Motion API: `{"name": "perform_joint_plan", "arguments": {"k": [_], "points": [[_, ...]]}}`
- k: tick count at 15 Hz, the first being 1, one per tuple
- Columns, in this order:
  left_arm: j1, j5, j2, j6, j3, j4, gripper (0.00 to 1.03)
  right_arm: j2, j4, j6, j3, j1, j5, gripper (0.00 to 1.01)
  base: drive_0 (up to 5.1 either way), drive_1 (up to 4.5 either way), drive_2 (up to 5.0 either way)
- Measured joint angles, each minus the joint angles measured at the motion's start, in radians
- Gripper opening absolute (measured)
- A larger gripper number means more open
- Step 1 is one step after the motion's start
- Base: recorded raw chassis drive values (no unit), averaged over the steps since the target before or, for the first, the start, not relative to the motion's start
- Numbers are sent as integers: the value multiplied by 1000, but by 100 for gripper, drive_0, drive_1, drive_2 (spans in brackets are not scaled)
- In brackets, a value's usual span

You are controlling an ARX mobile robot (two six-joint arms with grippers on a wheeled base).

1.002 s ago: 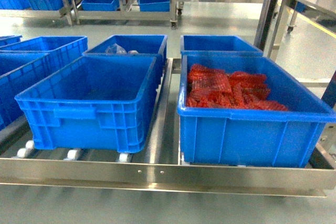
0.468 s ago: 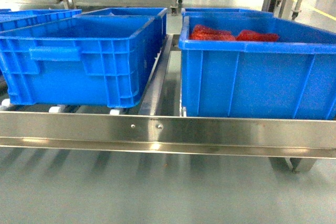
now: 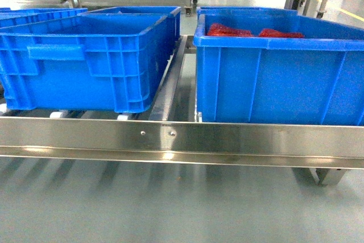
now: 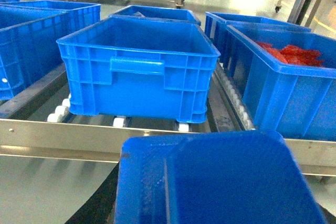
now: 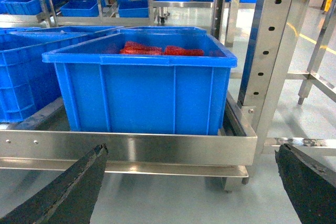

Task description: Pick blue part to blue bin on bottom shelf

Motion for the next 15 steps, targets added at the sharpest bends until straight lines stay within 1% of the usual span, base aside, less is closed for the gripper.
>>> {"name": "perform_joint_plan", "arguments": {"k": [11, 15], "points": [[0, -1, 2, 0, 0, -1, 43, 0, 1, 0, 0, 0, 1, 98, 0, 0, 0], [0, 1, 7, 0, 0, -1, 43, 0, 0, 0, 0, 0, 0, 98, -6, 419, -432]]}}
